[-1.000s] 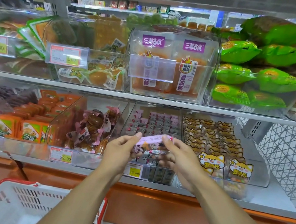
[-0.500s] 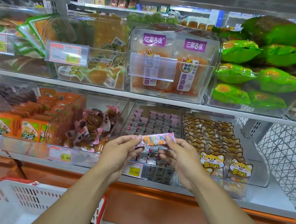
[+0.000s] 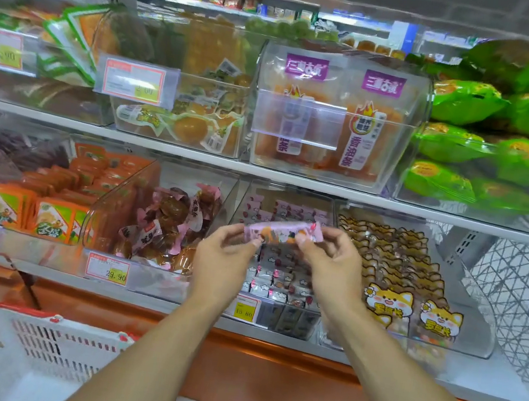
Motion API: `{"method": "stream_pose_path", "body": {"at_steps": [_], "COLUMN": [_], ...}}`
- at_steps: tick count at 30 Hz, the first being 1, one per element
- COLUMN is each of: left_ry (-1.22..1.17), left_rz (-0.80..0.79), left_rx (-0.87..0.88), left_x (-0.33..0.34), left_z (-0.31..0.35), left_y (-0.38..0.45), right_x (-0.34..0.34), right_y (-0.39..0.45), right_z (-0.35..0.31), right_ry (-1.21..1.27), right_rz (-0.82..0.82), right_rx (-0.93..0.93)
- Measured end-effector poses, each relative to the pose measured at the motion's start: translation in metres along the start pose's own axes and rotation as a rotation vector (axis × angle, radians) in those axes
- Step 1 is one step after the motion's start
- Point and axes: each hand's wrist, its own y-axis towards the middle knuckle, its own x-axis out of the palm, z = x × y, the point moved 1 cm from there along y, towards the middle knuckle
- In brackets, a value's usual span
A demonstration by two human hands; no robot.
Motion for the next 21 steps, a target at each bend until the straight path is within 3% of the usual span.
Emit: {"method": "stream_pose_path", "body": {"at_steps": [5,10,16,21], "left_ry": [0.259,0.503,0.609,0.641], "left_rz": [-0.071,-0.202,-0.209,-0.197], "left_rx": [0.127,0.184,0.185,0.215], "left_x": [0.006,0.016,0.023,0.023], "left_z": [-0.003,-0.012,-0.023,-0.028], "left_y": [0.010,0.019,0.023,0.024], "right_x": [0.029,0.050,0.066,0.077], "right_y": [0.053,0.113,0.151,0.166], "right_z": [-0.005,0.006,0.024,0.038], "right_ry": [-0.300,-0.783,-0.899,-1.173], "right_rz": [0.153,0.136,-0.165,-0.190], "right_rx": [-0.161,-0.180,-0.276,-0.439]}}
